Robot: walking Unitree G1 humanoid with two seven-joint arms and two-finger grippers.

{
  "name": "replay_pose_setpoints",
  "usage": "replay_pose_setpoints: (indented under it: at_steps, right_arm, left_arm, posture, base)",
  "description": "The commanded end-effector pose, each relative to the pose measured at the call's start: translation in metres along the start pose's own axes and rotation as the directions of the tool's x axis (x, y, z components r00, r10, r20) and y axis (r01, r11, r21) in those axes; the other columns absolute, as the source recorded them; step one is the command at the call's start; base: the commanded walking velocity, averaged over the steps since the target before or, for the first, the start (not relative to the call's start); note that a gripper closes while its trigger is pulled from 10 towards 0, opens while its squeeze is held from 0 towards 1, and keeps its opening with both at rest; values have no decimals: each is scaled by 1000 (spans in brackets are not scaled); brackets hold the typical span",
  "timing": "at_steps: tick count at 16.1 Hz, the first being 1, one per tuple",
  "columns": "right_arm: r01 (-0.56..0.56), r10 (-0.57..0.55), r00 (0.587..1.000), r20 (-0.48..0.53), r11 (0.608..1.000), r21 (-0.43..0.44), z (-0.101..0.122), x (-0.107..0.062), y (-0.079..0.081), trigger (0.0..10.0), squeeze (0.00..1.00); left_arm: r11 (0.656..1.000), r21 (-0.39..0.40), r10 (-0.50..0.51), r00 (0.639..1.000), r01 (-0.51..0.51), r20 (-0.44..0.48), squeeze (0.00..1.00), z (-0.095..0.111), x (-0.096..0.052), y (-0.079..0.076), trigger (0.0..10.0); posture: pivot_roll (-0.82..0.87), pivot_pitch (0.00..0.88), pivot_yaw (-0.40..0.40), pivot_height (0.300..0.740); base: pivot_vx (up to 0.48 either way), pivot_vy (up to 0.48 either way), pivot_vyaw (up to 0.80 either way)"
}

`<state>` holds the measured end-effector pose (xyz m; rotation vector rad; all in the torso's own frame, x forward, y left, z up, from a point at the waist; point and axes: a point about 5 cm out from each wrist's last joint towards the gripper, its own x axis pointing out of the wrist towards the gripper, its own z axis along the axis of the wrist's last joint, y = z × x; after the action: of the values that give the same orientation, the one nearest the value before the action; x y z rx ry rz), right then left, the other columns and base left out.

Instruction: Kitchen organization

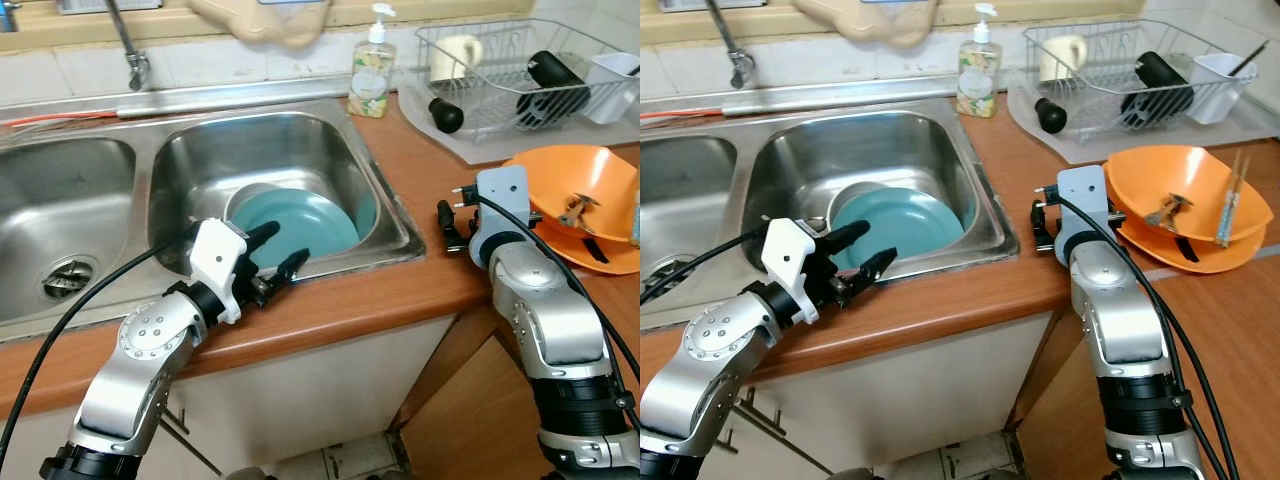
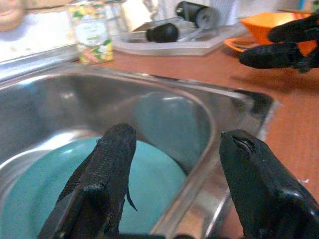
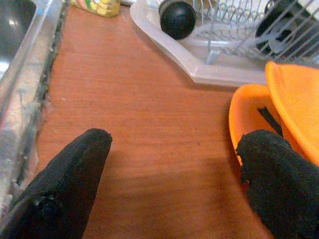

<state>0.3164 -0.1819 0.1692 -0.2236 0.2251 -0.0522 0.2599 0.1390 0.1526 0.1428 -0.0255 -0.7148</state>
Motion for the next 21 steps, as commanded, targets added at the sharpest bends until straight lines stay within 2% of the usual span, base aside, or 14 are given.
replay_pose_setpoints:
  at_steps: [1, 5, 10, 13, 14, 17, 21]
  right_arm:
    - [-4, 5, 999, -37, 1000, 16, -4, 1, -5, 10000, 0]
    - [5, -3, 994, -107, 1000, 17, -9, 4, -19, 10000, 0]
    - [15, -14, 991, -136, 1000, 8, -9, 9, -32, 10000, 0]
    - [-29, 32, 983, -180, 999, 17, -11, 14, -35, 10000, 0]
    - [-43, 47, 981, -188, 999, 25, -11, 15, -35, 10000, 0]
    - [-151, 176, 956, -235, 981, 123, -10, 15, -25, 10000, 0]
    - [-205, 252, 936, -244, 958, 203, -4, 14, -17, 10000, 0]
  left_arm:
    - [999, 25, -34, 999, 34, 5, 0, 4, -1, -4, 10000]
    - [997, 27, -68, 998, 68, -2, 0, 2, -1, -9, 10000]
    - [997, 26, -69, 998, 69, 0, 0, 2, -1, -9, 10000]
    - [998, 27, -63, 998, 63, -8, 0, 0, -4, -7, 10000]
    - [998, 28, -61, 998, 62, -10, 0, 0, -4, -7, 10000]
    - [999, 25, -45, 999, 46, -5, 0, 1, -5, -6, 10000]
    - [999, 27, -39, 999, 39, -5, 0, 2, -6, -5, 10000]
  posture:
    - [-23, 0, 15, 740]
    - [-31, 0, 15, 740]
    - [-29, 0, 12, 740]
    - [-23, 0, 4, 740]
    - [-23, 0, 3, 740]
    - [-18, 0, -7, 740]
    - [-15, 0, -6, 740]
  base:
    - [0, 0, 0]
    - [0, 0, 0]
    - [0, 0, 0]
    - [0, 0, 0]
    - [0, 0, 0]
    - [0, 0, 0]
    - [0, 0, 0]
